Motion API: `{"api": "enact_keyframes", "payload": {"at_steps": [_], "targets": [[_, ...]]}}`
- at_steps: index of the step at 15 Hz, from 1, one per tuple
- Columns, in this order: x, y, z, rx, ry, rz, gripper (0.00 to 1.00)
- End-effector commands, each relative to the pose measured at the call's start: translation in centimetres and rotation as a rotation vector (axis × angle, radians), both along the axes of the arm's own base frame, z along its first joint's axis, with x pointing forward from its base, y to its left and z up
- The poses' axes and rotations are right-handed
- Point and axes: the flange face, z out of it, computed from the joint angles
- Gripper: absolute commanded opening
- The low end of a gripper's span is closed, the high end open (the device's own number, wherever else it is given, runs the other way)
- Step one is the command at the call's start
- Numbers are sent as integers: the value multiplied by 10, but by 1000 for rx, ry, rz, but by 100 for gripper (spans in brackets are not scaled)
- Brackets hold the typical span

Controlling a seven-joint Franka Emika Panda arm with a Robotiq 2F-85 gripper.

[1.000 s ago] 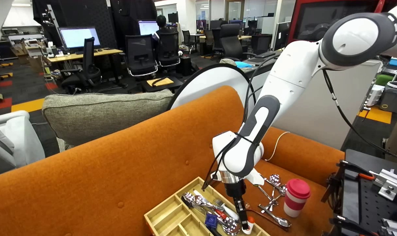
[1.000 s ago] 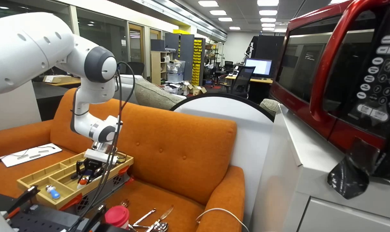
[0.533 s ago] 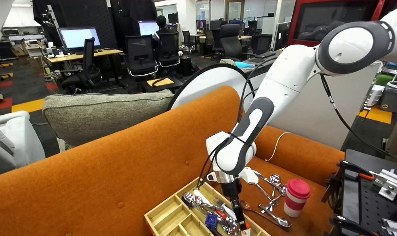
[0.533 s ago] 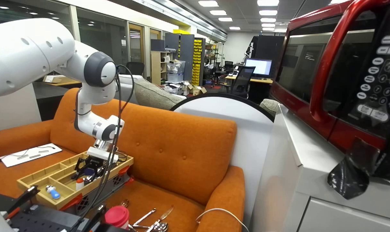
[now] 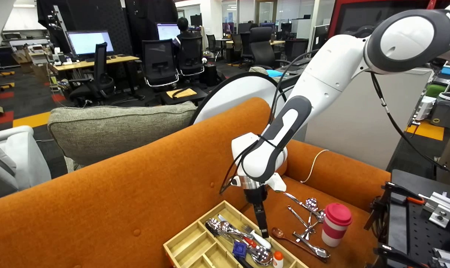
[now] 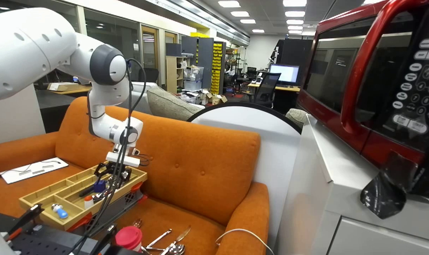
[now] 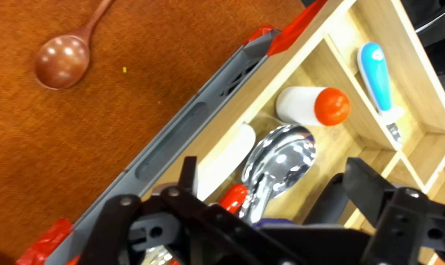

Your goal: Pick up the bottle and spoons and put them on the tray

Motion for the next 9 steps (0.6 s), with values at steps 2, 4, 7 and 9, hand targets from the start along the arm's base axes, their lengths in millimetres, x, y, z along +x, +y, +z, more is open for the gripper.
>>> {"api": "enact_keyframes", "payload": {"at_steps": [2,4,7,9], "targets": [[6,-34,24,-90,-96,-130,100],[6,-54,16,-139,-101,-226,100],[-4,-79,-6,-182,-90,-350,100],[-12,-94,-27,-217,-94,-431,100]]}}
